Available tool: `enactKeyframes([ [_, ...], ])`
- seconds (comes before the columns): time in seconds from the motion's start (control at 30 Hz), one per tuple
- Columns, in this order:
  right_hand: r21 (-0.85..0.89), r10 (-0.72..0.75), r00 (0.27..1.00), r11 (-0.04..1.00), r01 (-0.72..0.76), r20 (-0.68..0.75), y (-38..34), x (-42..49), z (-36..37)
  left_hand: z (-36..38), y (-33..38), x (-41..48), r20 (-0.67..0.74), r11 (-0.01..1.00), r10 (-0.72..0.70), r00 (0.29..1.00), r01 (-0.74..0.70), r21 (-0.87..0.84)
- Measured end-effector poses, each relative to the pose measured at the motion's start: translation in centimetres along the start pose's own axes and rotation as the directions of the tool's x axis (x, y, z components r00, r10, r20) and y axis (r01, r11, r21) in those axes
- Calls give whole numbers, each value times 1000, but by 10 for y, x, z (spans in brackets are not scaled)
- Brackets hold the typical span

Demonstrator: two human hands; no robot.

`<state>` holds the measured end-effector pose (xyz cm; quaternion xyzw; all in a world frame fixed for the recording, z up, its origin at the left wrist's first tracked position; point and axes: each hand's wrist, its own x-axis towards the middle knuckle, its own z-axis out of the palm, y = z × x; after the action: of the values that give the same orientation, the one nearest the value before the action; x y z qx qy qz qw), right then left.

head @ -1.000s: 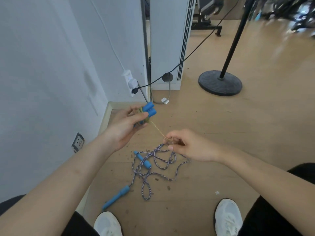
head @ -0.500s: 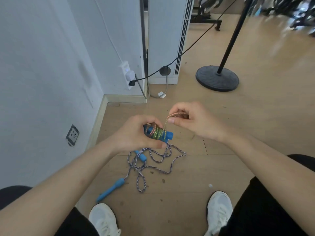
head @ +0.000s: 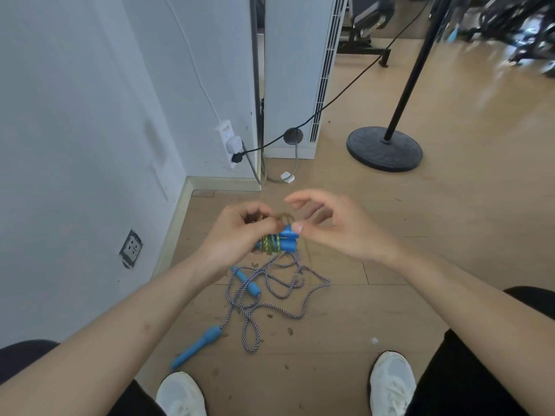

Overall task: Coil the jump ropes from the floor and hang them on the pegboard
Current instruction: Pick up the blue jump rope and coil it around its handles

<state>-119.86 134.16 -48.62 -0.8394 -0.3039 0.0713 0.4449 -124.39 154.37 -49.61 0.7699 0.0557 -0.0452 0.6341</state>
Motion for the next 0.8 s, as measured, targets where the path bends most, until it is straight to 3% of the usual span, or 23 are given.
enactKeyframes([
  [0.1,-49,-50,992,997,56,118,-1,-6,20,1,1,1,-14,997,-28,1000,27,-69],
  [0.3,27,-64,998,998,63,22,1,-1,28,4,1,0,78,977,-56,995,71,-202],
  [0.63,87,-43,998,995,39,43,-3,0,23,-3,7,-1,251,984,-56,966,96,-152],
  [0.8,195,5,999,981,2,-37,3,1,20,-17,13,2,287,995,-62,956,82,-58],
])
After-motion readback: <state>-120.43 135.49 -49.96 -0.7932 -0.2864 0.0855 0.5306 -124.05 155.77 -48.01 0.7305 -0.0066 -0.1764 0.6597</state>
